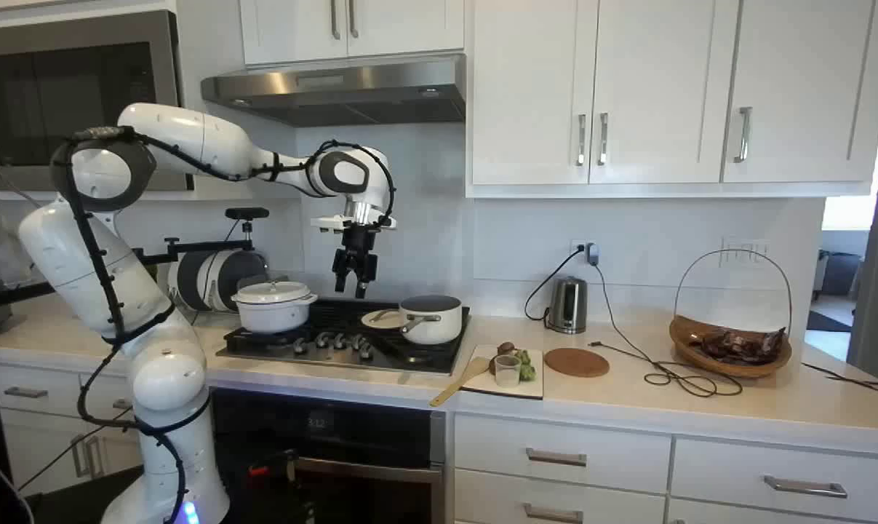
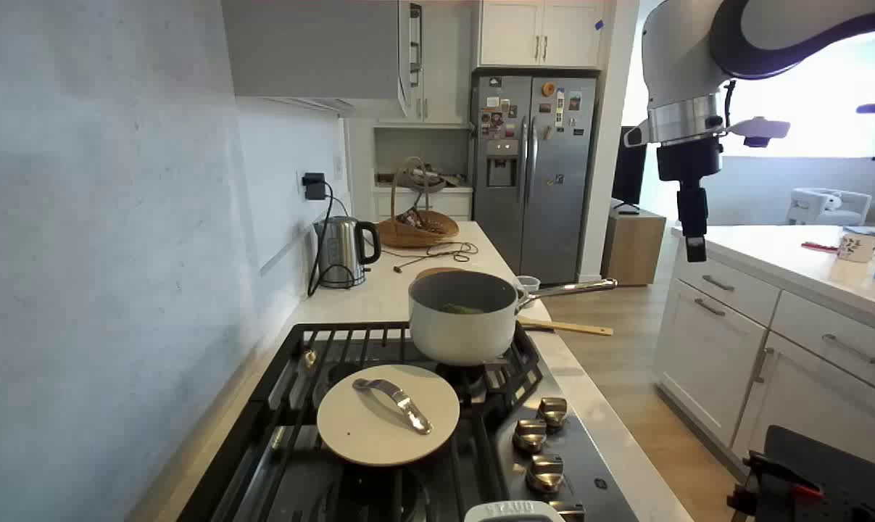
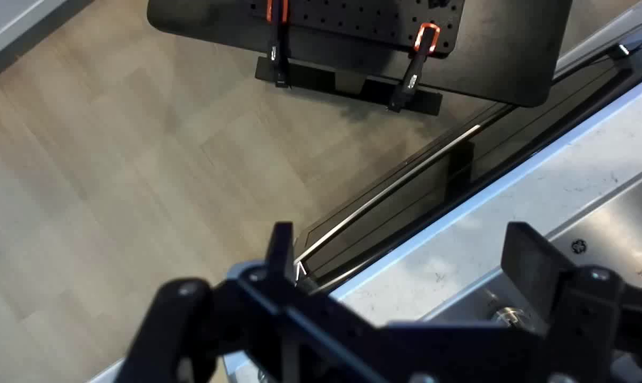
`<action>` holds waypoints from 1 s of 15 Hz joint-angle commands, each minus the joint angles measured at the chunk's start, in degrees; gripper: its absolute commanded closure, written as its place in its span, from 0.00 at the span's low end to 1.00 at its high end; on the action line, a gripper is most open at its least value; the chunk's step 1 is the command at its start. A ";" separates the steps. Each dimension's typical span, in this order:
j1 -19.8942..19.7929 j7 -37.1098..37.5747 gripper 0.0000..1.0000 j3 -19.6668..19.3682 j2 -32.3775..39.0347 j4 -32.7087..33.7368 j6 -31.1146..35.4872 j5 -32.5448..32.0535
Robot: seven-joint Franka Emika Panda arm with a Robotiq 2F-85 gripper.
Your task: Turn the fourth switch from the right to the left
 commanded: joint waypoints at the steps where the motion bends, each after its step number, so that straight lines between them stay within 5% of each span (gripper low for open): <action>1: 0.09 0.05 0.00 -0.06 0.06 0.16 -0.14 -0.02; 15: 2.37 -0.80 0.00 1.74 -0.57 -2.16 1.60 0.75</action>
